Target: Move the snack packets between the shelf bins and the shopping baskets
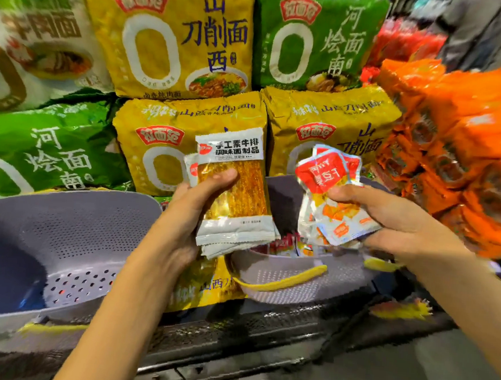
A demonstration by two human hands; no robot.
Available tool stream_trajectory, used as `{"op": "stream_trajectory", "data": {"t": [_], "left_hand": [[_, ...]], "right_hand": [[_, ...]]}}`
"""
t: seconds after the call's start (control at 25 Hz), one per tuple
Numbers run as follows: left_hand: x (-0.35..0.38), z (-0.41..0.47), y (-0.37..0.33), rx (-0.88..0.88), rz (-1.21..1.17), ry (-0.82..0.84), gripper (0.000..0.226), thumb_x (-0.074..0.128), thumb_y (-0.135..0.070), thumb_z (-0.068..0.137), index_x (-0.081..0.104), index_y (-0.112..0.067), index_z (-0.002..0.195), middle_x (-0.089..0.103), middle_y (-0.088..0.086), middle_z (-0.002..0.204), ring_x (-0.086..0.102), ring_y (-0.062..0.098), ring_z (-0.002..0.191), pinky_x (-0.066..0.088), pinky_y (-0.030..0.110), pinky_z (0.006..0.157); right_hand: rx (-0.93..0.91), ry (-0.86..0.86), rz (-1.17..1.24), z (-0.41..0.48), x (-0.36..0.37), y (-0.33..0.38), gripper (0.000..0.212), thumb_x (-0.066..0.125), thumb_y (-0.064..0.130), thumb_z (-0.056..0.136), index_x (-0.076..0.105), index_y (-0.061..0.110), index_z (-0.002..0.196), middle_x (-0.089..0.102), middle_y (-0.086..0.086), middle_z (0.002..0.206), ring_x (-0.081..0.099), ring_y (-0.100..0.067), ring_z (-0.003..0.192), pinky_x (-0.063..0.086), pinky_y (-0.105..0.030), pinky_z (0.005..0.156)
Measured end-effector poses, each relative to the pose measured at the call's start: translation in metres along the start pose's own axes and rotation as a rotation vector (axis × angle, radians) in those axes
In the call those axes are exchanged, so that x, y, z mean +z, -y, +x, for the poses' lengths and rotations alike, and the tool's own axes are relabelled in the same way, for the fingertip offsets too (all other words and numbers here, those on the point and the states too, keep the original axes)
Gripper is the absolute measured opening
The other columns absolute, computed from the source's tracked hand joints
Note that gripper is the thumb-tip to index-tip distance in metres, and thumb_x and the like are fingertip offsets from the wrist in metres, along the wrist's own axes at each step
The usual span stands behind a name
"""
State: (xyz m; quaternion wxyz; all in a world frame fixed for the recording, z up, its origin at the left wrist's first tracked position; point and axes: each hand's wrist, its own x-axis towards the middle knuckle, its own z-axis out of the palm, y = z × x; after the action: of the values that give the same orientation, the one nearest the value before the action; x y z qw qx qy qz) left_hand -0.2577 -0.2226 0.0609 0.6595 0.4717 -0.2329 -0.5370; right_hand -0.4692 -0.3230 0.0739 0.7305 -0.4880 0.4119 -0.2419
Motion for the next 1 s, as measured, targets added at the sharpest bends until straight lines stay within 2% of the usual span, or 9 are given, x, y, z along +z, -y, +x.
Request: {"op": "stream_trajectory", "data": {"t": [0.08,0.12,0.28,0.44,0.6,0.68,0.76,0.88,1.0], "left_hand": [[0.006,-0.009,0.003,-0.045,0.053,0.122,0.063,0.077,-0.017,0.062,0.060,-0.008,0.122,0.073,0.008,0.094,0.071,0.019,0.074,0.057,0.030,0.061],[0.010,-0.015,0.009,-0.070,0.075,0.190,0.061,0.076,-0.018,0.061,0.061,-0.008,0.119,0.073,0.006,0.088,0.071,0.017,0.070,0.057,0.028,0.059],[0.025,-0.054,0.048,-0.204,0.119,0.424,0.050,0.065,-0.025,0.063,0.064,-0.013,0.111,0.074,0.005,0.091,0.071,0.016,0.074,0.059,0.029,0.065],[0.032,-0.098,0.115,-0.466,0.168,0.551,0.036,0.069,-0.021,0.062,0.069,-0.017,0.098,0.074,0.005,0.091,0.070,0.019,0.077,0.058,0.036,0.074],[0.035,-0.129,0.188,-0.734,0.308,0.636,0.059,0.071,-0.022,0.063,0.062,-0.008,0.120,0.069,0.015,0.105,0.070,0.024,0.075,0.058,0.038,0.072],[0.049,-0.150,0.224,-0.846,0.411,0.697,0.065,0.068,-0.025,0.065,0.058,-0.003,0.126,0.065,0.020,0.114,0.070,0.025,0.075,0.059,0.037,0.071],[0.073,-0.176,0.257,-0.946,0.520,0.782,0.064,0.068,-0.026,0.066,0.058,-0.003,0.125,0.065,0.020,0.115,0.070,0.026,0.077,0.059,0.036,0.070],[0.116,-0.219,0.302,-1.032,0.624,0.867,0.060,0.067,-0.025,0.065,0.060,-0.005,0.121,0.071,0.017,0.097,0.071,0.024,0.068,0.057,0.032,0.054],[0.168,-0.277,0.353,-1.045,0.727,0.943,0.061,0.066,-0.024,0.063,0.059,-0.006,0.122,0.070,0.017,0.103,0.072,0.024,0.070,0.058,0.033,0.055]], "right_hand": [[-0.083,-0.153,0.054,-0.039,0.000,-0.016,0.021,0.075,0.025,0.053,0.071,0.017,0.072,0.067,-0.005,0.068,0.060,-0.024,0.063,0.044,-0.051,0.082],[-0.122,-0.232,0.046,-0.061,0.000,-0.027,0.025,0.074,0.029,0.053,0.069,0.018,0.075,0.066,-0.004,0.067,0.059,-0.023,0.062,0.042,-0.049,0.082],[-0.127,-0.266,0.084,-0.149,-0.004,-0.088,0.039,0.081,0.041,0.047,0.074,0.016,0.076,0.070,-0.009,0.080,0.054,-0.030,0.076,0.034,-0.039,0.071],[-0.136,-0.433,0.287,-0.228,0.001,-0.169,0.025,0.079,0.036,0.047,0.076,0.019,0.066,0.072,-0.004,0.070,0.064,-0.015,0.056,0.043,-0.028,0.056],[-0.024,-0.542,0.540,-0.276,-0.004,-0.270,0.050,0.088,0.044,0.040,0.075,0.011,0.075,0.069,-0.011,0.074,0.056,-0.014,0.049,0.033,-0.027,0.060],[-0.036,-0.753,0.813,-0.307,-0.006,-0.323,0.065,0.095,0.031,0.026,0.066,0.004,0.077,0.063,-0.013,0.069,0.050,-0.014,0.041,0.036,-0.020,0.046],[-0.060,-0.940,0.997,-0.344,-0.004,-0.365,0.082,0.096,0.026,0.015,0.063,0.004,0.086,0.064,-0.014,0.076,0.058,-0.020,0.049,0.046,-0.022,0.048],[-0.102,-1.070,1.114,-0.397,0.001,-0.405,0.095,0.096,0.024,0.024,0.060,-0.001,0.108,0.064,-0.022,0.096,0.068,-0.028,0.071,0.057,-0.033,0.063],[-0.129,-1.184,1.247,-0.462,-0.006,-0.435,0.072,0.082,0.017,0.051,0.056,-0.002,0.115,0.062,-0.024,0.096,0.068,-0.028,0.065,0.055,-0.031,0.049]]}}
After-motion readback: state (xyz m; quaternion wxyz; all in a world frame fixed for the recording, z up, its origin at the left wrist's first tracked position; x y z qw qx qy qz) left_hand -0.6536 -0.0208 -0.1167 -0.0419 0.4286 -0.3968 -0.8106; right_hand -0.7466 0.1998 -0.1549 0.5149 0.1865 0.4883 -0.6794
